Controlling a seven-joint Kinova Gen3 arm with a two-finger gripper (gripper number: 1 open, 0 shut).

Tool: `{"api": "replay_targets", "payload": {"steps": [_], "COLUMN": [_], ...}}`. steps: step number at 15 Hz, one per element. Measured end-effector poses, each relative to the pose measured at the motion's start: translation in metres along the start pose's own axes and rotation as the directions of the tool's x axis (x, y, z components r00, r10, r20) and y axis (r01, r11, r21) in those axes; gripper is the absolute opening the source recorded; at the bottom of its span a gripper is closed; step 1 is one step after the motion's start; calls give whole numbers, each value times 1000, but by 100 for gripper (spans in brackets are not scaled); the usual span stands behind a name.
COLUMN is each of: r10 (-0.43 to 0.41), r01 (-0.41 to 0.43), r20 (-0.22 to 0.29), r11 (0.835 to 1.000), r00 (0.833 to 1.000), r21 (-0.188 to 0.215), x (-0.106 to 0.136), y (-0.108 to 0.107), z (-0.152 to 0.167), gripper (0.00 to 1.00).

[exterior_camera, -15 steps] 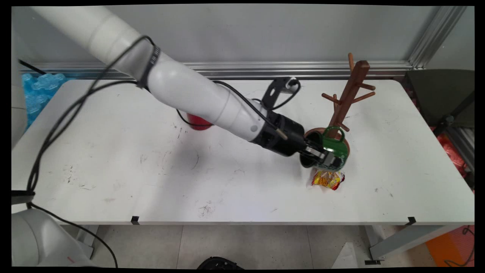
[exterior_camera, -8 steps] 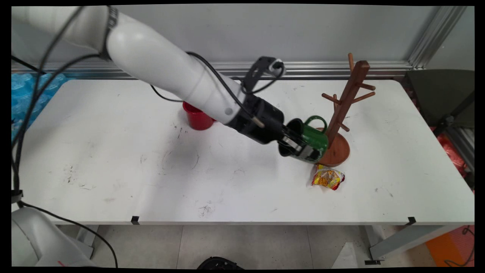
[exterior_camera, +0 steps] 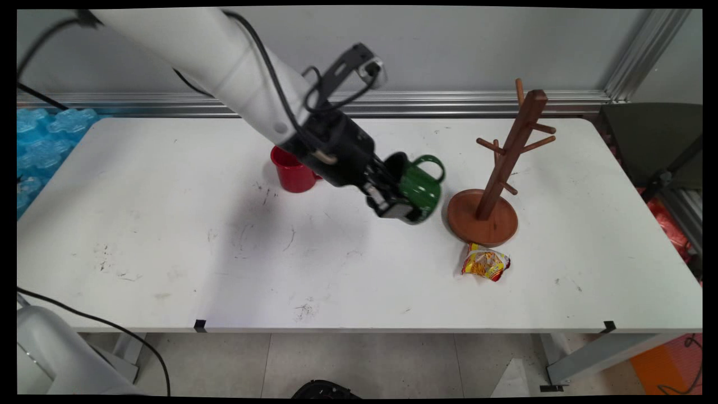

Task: Place the picked object on the table

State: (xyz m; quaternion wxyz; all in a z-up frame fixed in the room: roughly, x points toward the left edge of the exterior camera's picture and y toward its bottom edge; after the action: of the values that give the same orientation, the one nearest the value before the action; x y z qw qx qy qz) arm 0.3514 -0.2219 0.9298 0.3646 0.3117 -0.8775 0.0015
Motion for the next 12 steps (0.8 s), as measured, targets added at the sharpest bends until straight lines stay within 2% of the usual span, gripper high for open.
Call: {"api": "replay_targets", "payload": {"steps": [3, 7, 12], "r10": [49, 62, 59], "r01": [-56, -98, -134], "r20": [95, 217, 317], "r11": [996, 982, 967], "r00": [994, 974, 947], "r21": [74, 159, 218], "x": [-1, -5, -9], "y": [-6, -14, -21], "z": [-19, -33, -36], "gripper": [0, 0, 0]}}
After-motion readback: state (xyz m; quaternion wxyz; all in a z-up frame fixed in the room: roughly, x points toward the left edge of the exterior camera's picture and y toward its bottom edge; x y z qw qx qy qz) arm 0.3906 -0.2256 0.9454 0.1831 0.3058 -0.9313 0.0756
